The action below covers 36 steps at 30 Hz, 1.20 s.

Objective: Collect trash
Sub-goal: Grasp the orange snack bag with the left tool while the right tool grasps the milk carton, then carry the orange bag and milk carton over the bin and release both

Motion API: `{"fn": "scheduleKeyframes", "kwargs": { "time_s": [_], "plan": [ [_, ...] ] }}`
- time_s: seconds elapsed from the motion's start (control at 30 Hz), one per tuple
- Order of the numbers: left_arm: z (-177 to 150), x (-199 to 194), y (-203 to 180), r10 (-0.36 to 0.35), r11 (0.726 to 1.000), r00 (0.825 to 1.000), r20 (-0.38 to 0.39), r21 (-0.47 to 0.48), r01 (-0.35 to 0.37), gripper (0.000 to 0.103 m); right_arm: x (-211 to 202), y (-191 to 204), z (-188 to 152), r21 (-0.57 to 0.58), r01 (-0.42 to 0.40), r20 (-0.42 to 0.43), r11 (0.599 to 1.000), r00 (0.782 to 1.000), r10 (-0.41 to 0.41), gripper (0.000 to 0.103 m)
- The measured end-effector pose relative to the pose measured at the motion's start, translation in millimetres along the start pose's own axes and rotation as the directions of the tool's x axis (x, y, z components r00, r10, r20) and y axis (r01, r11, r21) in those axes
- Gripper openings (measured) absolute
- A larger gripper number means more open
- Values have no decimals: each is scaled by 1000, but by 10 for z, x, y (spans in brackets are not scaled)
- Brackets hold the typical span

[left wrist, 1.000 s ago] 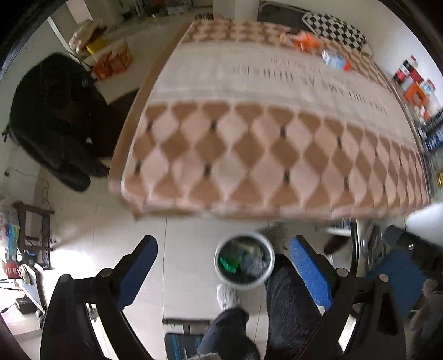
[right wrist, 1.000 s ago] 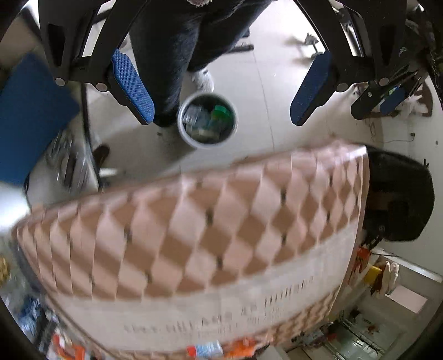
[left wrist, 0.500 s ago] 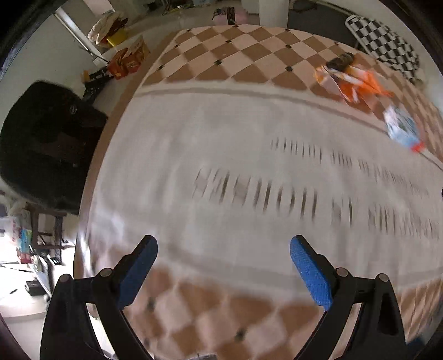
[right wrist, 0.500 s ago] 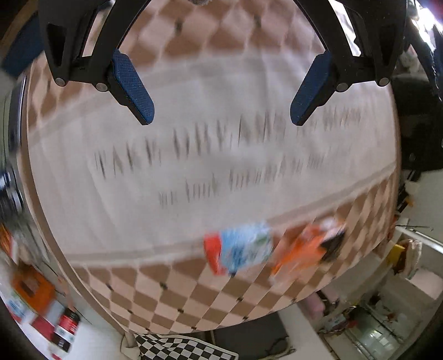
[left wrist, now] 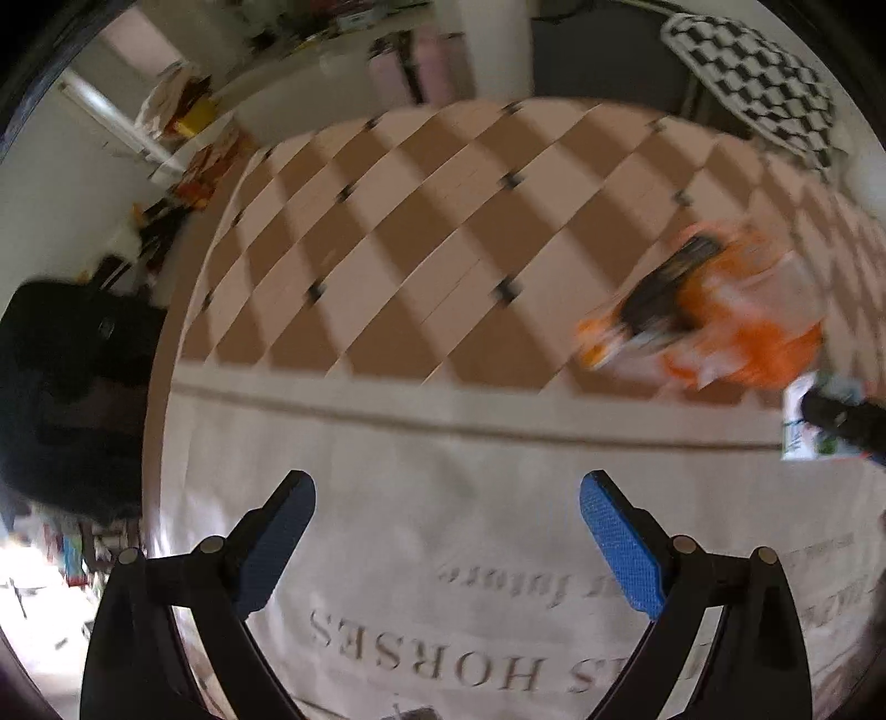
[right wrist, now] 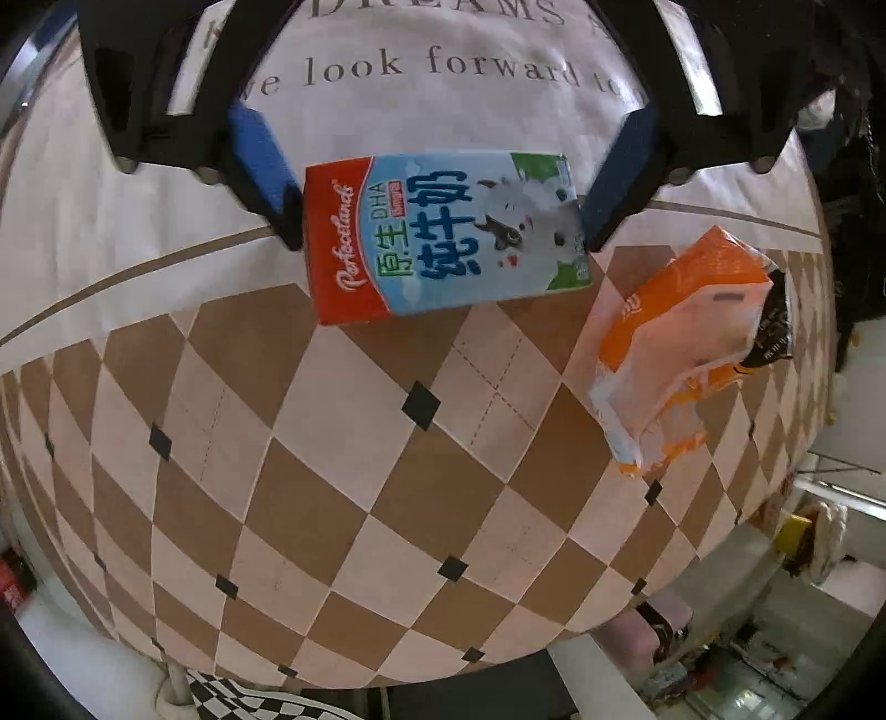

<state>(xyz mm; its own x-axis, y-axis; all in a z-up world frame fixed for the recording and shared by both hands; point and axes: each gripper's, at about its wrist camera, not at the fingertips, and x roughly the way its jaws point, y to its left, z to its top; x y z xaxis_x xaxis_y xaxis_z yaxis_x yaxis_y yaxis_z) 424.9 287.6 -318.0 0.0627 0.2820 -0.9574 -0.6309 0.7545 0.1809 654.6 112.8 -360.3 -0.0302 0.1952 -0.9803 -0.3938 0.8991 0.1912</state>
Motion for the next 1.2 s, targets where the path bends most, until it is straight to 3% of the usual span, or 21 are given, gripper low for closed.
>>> {"fn": "scheduleKeyframes", "kwargs": {
  "time_s": [0.13,0.27,0.37,0.47,0.53,0.67,0.73,0.83,1.2],
  "plan": [
    [205,-118,-320,-94,991,995,27,96,92,98,-47,-131,-17,73,-18,4,997,1000,18,94],
    [369,-76,-650,-142,969,989,30,206,133,97,-32,-133,49,111,-12,1,994,1000,12,94],
    [432,-48,-943,-154,933,988,16,330,140,97,25,-16,86,118,4,-1,993,1000,-4,94],
    [449,13,-1163,-122,894,992,20,437,101,95,5,-92,92,126,11,0,992,1000,-11,94],
    [458,40,-1283,-104,872,994,24,484,79,76,10,-113,135,134,12,-5,991,1000,-11,94],
    [433,27,-1451,-90,847,994,55,529,48,49,17,-22,71,138,13,-6,990,1000,-12,94],
    [426,-13,-1464,-100,847,993,62,529,53,31,51,12,124,136,11,-4,991,1000,-11,94],
    [331,-124,-1387,-119,855,990,76,514,63,21,-21,-47,24,136,6,3,991,1000,-6,94],
    [180,-394,-993,-126,911,982,141,407,59,13,-230,12,-128,98,-39,51,994,998,34,94]
  ]
}}
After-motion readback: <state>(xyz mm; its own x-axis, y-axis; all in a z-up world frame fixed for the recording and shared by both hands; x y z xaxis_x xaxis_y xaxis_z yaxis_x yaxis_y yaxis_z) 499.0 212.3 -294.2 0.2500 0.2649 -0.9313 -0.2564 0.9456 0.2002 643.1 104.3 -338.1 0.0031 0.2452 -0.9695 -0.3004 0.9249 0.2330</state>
